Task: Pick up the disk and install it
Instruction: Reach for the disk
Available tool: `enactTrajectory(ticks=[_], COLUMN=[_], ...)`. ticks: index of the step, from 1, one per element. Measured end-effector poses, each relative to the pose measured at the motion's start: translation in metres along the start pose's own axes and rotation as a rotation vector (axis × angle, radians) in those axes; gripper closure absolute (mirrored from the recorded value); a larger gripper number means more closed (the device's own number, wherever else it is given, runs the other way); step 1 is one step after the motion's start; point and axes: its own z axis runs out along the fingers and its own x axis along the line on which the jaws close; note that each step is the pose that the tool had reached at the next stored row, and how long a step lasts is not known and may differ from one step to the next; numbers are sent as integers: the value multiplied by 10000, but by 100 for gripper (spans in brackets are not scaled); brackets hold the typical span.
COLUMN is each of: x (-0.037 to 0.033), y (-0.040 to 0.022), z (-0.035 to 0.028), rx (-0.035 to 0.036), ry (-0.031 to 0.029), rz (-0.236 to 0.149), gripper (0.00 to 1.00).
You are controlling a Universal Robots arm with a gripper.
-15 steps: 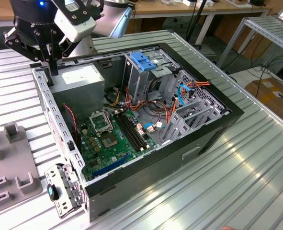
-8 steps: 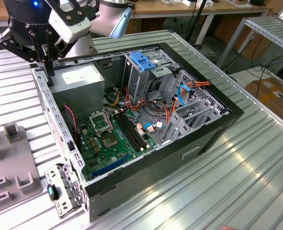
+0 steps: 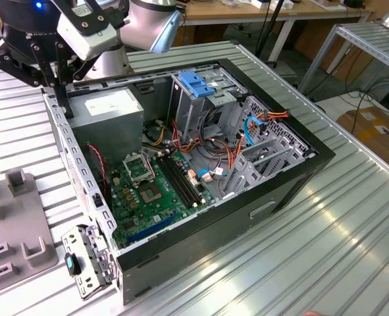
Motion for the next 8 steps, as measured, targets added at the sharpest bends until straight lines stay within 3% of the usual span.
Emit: enactTrajectory(ticks=[8], x=[77], y=[-6], z=[-2], rx=[0], ry=[0], rz=[0], gripper=[89])
